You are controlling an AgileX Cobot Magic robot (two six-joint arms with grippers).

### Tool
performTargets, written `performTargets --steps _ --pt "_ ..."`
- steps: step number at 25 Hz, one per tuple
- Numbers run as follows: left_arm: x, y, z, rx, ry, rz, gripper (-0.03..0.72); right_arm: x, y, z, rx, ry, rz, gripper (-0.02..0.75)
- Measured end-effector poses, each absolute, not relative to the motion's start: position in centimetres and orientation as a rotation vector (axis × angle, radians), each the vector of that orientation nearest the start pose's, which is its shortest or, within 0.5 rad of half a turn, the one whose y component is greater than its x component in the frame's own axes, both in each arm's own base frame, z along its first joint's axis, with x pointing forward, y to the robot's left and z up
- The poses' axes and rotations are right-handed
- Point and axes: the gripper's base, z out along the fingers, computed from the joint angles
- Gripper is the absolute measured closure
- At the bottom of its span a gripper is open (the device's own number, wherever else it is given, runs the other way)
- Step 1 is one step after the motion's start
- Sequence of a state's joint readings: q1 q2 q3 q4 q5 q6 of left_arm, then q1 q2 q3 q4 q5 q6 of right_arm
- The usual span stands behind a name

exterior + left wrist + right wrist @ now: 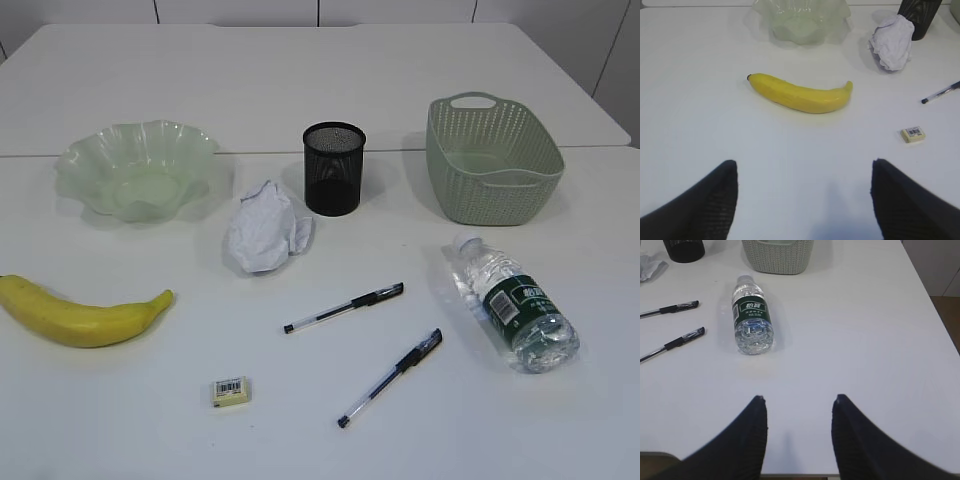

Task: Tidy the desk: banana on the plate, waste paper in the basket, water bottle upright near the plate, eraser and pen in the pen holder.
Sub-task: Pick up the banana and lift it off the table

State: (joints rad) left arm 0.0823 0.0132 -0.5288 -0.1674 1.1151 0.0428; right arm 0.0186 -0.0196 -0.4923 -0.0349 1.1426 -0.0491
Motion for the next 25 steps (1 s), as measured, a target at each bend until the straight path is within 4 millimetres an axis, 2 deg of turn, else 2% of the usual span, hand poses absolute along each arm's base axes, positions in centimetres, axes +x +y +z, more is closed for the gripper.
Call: performTargets --steps 25 --pt "-0.8 -1.67 28.24 -0.024 2.069 -0.16 0.098 -1.05 -0.31 26.85 -0.068 2.113 -0.06 0.416"
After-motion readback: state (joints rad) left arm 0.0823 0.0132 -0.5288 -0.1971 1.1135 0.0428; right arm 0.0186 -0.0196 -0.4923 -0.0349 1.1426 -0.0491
